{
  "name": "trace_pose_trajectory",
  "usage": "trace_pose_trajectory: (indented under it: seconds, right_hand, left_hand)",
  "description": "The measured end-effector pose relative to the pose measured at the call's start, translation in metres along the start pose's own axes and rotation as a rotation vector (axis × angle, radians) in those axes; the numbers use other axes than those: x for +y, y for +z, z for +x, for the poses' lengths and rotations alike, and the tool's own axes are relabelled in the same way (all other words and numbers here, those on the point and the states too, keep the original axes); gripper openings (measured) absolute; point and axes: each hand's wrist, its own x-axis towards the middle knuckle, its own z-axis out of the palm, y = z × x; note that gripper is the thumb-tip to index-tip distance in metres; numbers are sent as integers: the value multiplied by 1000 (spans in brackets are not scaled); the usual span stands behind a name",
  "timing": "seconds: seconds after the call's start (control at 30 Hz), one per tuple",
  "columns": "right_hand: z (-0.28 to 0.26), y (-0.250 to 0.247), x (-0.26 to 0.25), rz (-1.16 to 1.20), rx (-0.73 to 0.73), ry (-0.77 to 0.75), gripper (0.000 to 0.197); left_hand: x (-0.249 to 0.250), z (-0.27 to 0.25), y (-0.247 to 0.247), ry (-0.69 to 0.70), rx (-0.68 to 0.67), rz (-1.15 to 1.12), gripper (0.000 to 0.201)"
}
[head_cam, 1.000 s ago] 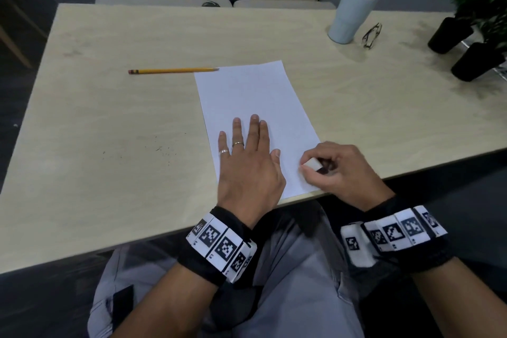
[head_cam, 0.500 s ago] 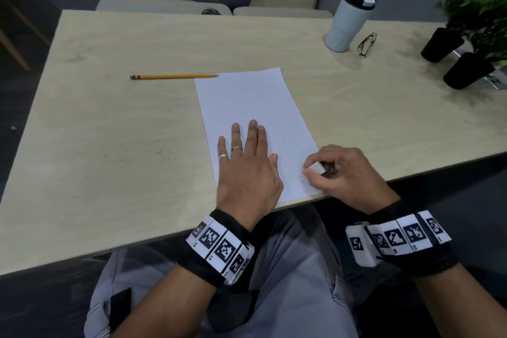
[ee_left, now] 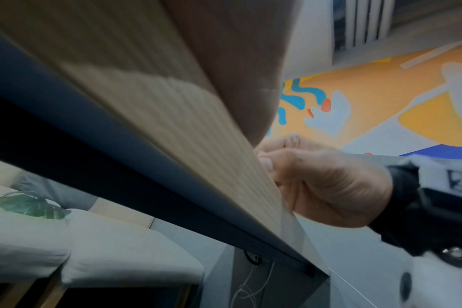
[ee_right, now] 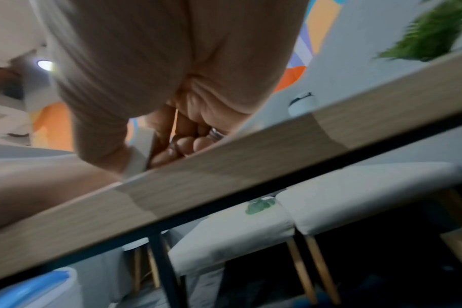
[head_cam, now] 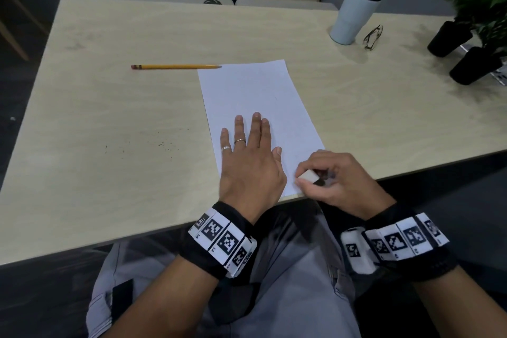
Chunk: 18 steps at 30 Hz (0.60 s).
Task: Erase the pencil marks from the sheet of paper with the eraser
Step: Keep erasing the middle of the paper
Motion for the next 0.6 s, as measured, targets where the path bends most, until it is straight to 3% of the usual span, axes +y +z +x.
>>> trace_pose_trajectory:
  seconds: [0.13,0.3,0.43,0.6]
  right_hand:
    - [-7,-27,19,-2,101,123,22]
    - [-1,-2,-4,3,0,7,14]
    - [-7,-34,20,33,87,168,22]
    - [-2,-12,-6,32,-6,74,15]
  left_hand:
    - [-1,-1,0,-1,8,-2,66]
    - [-1,0,0,5,-4,-12,67]
    - [-2,0,2,6,17,-23,66]
    - [0,0,-1,4,8,-9,67]
